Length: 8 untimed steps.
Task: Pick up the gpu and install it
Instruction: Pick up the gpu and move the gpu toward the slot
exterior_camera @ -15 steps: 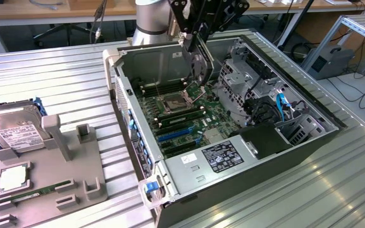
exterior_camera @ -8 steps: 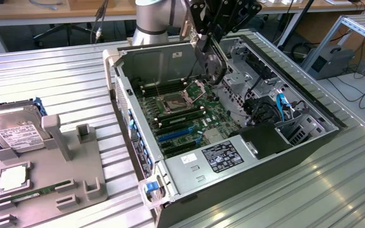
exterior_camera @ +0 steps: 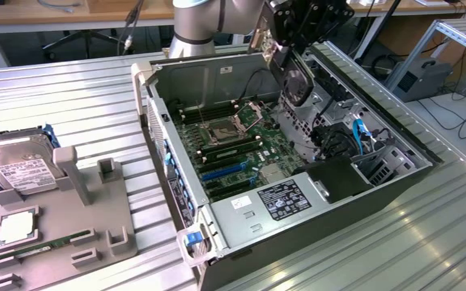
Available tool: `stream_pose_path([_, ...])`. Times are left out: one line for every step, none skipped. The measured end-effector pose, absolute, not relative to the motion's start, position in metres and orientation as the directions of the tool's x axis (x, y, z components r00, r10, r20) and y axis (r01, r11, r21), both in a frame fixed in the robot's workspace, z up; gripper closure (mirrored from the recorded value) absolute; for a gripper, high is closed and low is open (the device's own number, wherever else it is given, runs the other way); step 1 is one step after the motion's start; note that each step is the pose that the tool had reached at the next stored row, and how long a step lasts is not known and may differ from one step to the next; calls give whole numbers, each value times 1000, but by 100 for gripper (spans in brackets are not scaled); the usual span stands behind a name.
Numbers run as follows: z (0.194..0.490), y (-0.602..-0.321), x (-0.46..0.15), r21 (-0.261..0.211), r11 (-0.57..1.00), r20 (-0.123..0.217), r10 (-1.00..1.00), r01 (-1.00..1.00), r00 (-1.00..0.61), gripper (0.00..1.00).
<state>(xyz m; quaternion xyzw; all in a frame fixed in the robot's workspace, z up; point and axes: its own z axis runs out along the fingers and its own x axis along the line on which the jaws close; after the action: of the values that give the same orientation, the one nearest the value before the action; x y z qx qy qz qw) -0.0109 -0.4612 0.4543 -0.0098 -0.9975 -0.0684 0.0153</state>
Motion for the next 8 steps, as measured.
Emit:
stream_pose_path([453, -461, -6, 136, 991, 32, 13, 17, -999, 73])
stream_pose_path([451, -461, -1, 136, 991, 32, 7, 11, -999, 73])
stream_pose_path([451, -461, 0, 136, 991, 32, 6, 10, -999, 73])
stream_pose_path([451, -461, 0, 136, 991, 32, 6, 10, -999, 73])
stream_pose_path([450, -461, 0, 136, 991, 32, 6, 10, -999, 73])
stream_pose_path([450, -461, 0, 136, 991, 31, 6, 10, -1000, 73])
stream_pose_path([450, -461, 0, 136, 991, 26, 5, 9, -1000, 73])
stream_pose_path([449, -461, 0, 136, 991, 20, 4, 7, -1000, 73])
